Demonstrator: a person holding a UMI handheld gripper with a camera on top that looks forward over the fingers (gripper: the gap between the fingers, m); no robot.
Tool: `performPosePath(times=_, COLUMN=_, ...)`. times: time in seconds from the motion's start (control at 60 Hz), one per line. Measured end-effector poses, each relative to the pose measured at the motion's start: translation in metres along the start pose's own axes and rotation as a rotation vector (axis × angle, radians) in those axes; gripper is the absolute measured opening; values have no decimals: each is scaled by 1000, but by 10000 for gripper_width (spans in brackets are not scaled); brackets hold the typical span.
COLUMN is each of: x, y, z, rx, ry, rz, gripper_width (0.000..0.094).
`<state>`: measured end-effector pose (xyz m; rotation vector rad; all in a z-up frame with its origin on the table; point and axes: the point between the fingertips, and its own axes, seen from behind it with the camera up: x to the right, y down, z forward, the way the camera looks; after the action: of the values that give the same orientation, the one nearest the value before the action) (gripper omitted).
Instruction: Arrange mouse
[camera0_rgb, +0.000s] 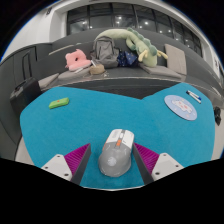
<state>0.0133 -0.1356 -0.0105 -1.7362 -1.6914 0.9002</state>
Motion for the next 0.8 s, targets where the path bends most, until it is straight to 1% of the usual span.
performPosePath(times=0.05, x=-2, y=-1, z=7, rx=-16, ry=-12, rz=-8, gripper_width=857)
performPosePath(times=0.133, x=0, y=-2, z=14, rx=-20, ry=-22, rz=-4, gripper_width=814)
performPosePath(times=0.167, x=2, y=-3, z=16, rx=-14, ry=-12, rz=-7, gripper_width=770)
performPosePath(times=0.217, x=10, y=-3, z=17, rx=-6, ry=16, rz=-9, gripper_width=577)
performPosePath(times=0.233, x=10, y=-3, z=18, rx=-3, ry=14, rz=-5, gripper_width=537)
performPosePath(times=0.383, x=9, y=-5, z=21, rx=-8, ry=-21, rz=-24, gripper_width=400)
performPosePath(times=0.433, x=10, y=-6, z=18, rx=-13, ry=-37, rz=-30, gripper_width=376)
performPosePath(times=0.483, x=4, y=-11, z=9, rx=-18, ry=-86, rz=-26, gripper_width=373)
performPosePath(times=0.533, x=4, y=-28, z=-5, rx=16, ry=-123, rz=-20, gripper_width=373)
performPosePath(times=0.583, x=14, y=-53, z=-19, rx=55, ry=-137, rz=-29, gripper_width=374)
performPosePath(times=0.717, x=68, y=-137, z=-41, rx=172, ry=-124, rz=-47, gripper_width=373)
performPosePath(times=0.75, x=89, y=-158, z=-40, rx=201, ry=-107, rz=-53, gripper_width=374)
performPosePath(times=0.8, x=128, y=-187, z=-31, rx=235, ry=-54, rz=-63, gripper_width=372)
